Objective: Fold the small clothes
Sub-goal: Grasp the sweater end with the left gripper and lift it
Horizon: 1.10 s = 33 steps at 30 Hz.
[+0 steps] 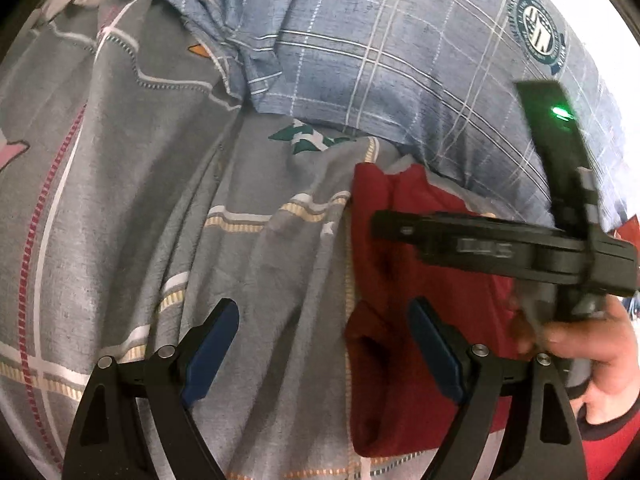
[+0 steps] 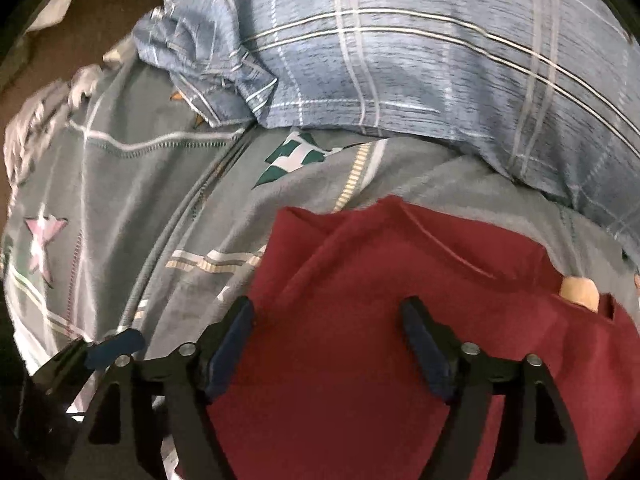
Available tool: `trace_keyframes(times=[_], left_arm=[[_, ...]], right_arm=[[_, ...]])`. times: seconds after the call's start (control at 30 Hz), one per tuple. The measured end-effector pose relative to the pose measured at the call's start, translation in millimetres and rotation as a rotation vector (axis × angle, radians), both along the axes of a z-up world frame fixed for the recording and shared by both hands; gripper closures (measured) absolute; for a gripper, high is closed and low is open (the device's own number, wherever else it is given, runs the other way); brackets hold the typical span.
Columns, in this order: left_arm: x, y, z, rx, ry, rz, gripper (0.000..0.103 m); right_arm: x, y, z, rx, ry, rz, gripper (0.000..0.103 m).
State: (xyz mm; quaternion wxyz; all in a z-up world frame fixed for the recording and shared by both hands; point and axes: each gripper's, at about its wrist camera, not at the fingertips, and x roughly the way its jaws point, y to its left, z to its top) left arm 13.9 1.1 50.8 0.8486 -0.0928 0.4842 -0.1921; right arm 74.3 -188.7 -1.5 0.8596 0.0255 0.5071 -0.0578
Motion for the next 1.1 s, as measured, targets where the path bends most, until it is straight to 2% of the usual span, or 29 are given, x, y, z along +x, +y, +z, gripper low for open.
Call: trace_keyframes(times=[0.1,0.17,0.23,0.3,0.33,0.4,0.47,0.6,0.67,0.73,0.77,0.87,0.93,1.0,1.03,1.1], left_arm=[[-1.9,-8.8,-1.8,0.014,0.007,-0.048,0.017],[-3.4,-12.9,-1.8,0.021,0.005,-0.07,0.017],[-3.6,-15.4,-2.6,0.02,0.008,-0.088,0.017],[-1.5,-17.0,-5.0,0.001,0.024,-0.094,0.017],[-0.8,-17.9,-5.9,-0.006,0.03,-0.098,0.016],[-0.7,-22.7,-7.0,-0.011,0.034,-0.116,0.016],[-1.7,-29.5,-6.5,-0.025,0.026,-0.138,0.016],[0.8,-38.1,-12.9,-0.017,0.03,-0.143,0.017],[3.0,-40.6,-16.7,-0.016,0.04,-0.144,0.023],[6.7,-43.1,-17.6,-0.068,0.053,-0.163,0.063],[6.7,-44.9,-16.3,-0.115,0.065,-0.189,0.068],[2.6,-47.7,-10.1,-0.12,0.014,-0.206,0.076],[-0.7,-49.0,-6.1,-0.131,-0.01,-0.22,0.077],[-2.9,-49.8,-2.7,-0.149,-0.024,-0.233,0.078],[-3.4,-51.1,-1.9,-0.154,-0.032,-0.241,0.078],[-5.9,-51.6,-0.5,-0.155,-0.045,-0.254,0.078]], right_arm=[[9.2,7.6,-8.9,-0.068,0.002,0.009,0.014],[12.5,9.4,-13.3,-0.122,-0.022,0.014,0.015],[13.8,8.0,-16.5,-0.161,-0.046,0.019,0.025],[11.2,2.6,-13.4,-0.163,-0.068,0.018,0.048],[7.3,-2.1,-9.0,-0.139,-0.08,0.016,0.054],[-3.0,-16.0,2.3,-0.054,-0.108,0.019,0.087],[-17.4,-29.8,13.9,0.073,-0.149,0.002,0.088],[-38.2,-36.7,29.5,0.116,-0.213,-0.009,0.089],[-43.8,-40.4,34.0,0.134,-0.227,-0.013,0.089],[-47.2,-43.0,36.9,0.15,-0.229,-0.021,0.089],[-47.5,-44.8,37.0,0.157,-0.227,-0.025,0.089],[-49.4,-46.9,37.2,0.155,-0.214,-0.036,0.087],[-53.4,-47.2,38.4,0.176,-0.212,-0.056,0.074],[-52.4,-47.5,37.4,0.226,-0.191,-0.072,0.029],[-51.5,-45.6,36.0,0.245,-0.178,-0.071,0.025],[-46.4,-37.0,33.0,0.247,-0.151,-0.052,0.025]])
